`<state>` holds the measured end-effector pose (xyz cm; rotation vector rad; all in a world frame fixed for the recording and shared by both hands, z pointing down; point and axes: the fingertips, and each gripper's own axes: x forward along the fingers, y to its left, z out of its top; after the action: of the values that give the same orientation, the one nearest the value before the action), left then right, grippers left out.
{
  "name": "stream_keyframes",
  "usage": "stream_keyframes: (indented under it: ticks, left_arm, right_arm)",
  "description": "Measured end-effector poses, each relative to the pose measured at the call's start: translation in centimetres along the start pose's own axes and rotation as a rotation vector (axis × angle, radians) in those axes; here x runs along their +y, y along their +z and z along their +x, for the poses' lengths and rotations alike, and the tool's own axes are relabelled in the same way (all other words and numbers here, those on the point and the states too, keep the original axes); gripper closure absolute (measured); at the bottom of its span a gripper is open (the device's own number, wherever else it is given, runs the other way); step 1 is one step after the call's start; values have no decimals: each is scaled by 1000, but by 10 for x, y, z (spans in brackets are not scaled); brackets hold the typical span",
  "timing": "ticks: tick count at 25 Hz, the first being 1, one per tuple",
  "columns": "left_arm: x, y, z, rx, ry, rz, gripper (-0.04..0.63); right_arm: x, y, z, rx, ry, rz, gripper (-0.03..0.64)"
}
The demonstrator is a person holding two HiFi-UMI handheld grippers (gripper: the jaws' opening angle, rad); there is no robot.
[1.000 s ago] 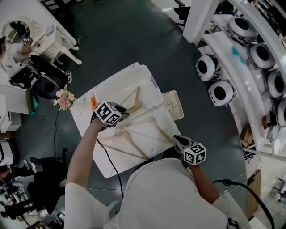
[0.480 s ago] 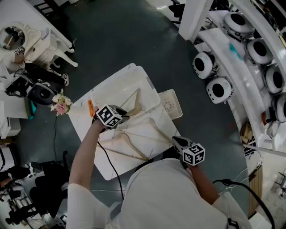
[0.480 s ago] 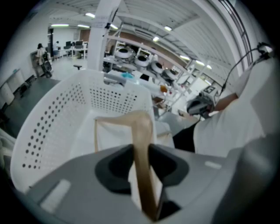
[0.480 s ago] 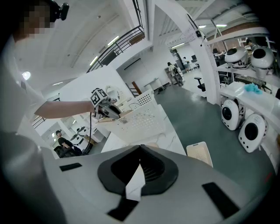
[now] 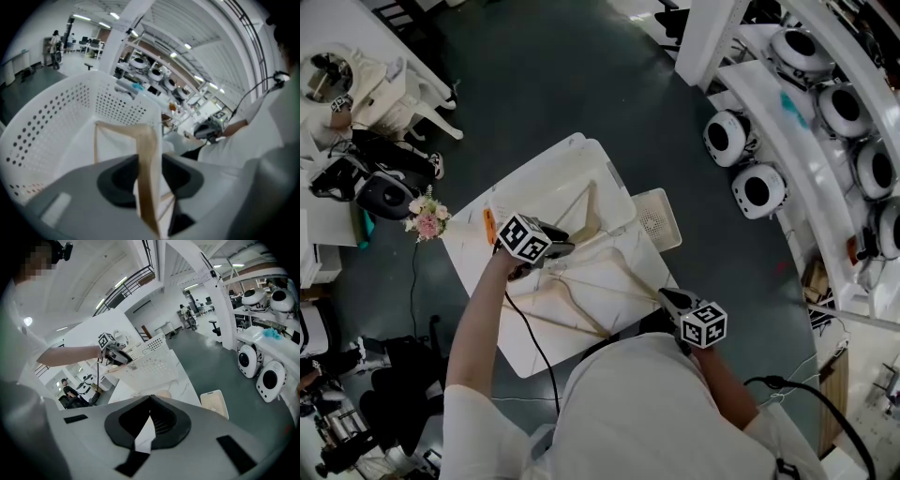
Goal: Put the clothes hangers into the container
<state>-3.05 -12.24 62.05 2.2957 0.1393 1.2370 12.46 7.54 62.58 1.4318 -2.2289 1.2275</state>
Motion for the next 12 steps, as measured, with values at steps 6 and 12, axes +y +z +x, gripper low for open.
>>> stream_keyframes:
  ticks: [6, 12]
  left_arm:
    - [-4, 4, -4, -49, 40, 10, 457]
    - [-3, 15, -30, -168, 172, 47, 457]
  right_arm:
    - [0, 0, -1, 6, 8, -8, 615]
    - [2, 7, 1, 4, 15, -26, 615]
